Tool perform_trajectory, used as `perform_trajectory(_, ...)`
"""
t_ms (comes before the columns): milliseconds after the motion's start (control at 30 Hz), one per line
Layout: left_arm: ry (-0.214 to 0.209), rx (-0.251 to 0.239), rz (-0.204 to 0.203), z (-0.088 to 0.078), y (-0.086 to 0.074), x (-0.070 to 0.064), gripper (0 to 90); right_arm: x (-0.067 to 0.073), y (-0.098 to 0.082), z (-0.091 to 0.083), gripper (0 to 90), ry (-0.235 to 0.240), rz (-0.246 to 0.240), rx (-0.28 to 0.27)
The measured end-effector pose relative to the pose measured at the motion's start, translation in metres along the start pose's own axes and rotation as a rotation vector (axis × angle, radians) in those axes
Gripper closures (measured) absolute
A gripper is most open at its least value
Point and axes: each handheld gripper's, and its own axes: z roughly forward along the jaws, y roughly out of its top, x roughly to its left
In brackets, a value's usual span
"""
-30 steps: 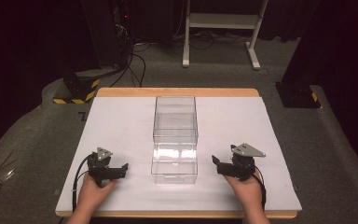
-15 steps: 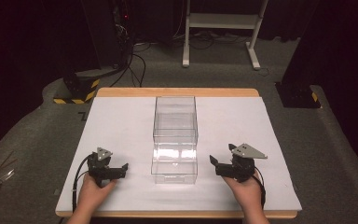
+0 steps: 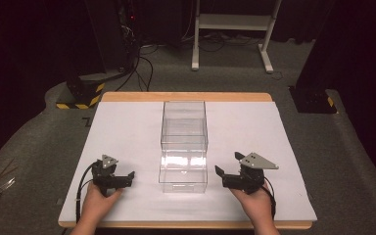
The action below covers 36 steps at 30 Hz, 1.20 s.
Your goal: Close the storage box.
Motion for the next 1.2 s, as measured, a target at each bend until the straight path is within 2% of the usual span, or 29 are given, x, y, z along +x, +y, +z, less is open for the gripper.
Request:
perform_trajectory(400, 0.0, 0.0, 0.0, 0.0, 0.0, 0.0, 0.8, 0.016, 0.007, -0.004, 13.2, 0.042, -0.029, -0.035)
perform_trajectory(967, 0.001, 0.0, 0.002, 0.0, 0.0, 0.0, 0.8, 0.033, 0.008, -0.009, 13.9, 0.093, -0.039, -0.036)
perform_trajectory(1200, -0.001, 0.001, -0.001, 0.0, 0.0, 0.0, 0.7, 0.042, 0.007, -0.007, 14.0, 0.131, -0.042, -0.034)
